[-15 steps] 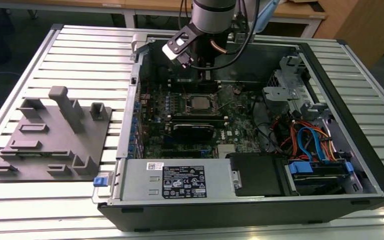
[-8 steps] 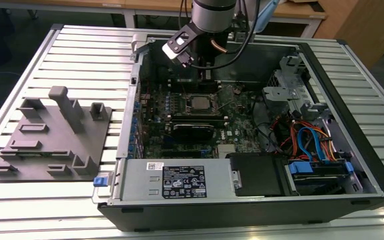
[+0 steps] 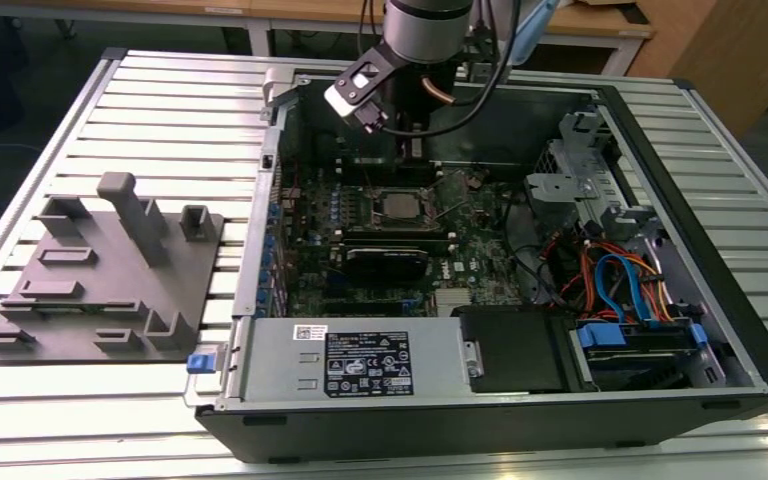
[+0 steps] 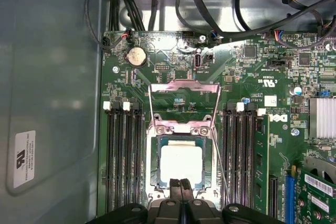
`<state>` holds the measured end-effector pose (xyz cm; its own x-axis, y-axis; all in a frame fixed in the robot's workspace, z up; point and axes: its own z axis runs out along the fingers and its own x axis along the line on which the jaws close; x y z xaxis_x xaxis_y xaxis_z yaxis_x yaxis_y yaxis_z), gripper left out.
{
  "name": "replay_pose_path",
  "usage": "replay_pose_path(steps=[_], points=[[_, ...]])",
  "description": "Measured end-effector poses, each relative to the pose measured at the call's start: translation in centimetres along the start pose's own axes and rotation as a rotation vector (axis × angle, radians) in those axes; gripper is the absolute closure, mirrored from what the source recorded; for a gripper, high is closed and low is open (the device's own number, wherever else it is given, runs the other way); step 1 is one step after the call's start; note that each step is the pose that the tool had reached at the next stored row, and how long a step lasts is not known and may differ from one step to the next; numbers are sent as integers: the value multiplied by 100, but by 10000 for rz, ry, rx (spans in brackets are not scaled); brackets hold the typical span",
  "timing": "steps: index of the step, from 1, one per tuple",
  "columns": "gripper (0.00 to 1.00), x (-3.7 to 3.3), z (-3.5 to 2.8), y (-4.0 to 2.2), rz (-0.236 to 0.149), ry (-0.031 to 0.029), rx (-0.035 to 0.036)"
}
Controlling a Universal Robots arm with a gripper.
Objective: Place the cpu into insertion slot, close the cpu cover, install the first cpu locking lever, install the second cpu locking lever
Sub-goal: 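Close the cpu cover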
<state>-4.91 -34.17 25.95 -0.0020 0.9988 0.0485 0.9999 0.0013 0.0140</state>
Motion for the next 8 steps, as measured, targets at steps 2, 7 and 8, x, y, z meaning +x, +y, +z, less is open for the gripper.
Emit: replay_pose_path(steps=[2, 7, 8], points=[[89, 1, -18, 0, 0, 0, 0], [89, 2, -47, 1, 0, 0, 0], [89, 3, -53, 1, 0, 1, 0]])
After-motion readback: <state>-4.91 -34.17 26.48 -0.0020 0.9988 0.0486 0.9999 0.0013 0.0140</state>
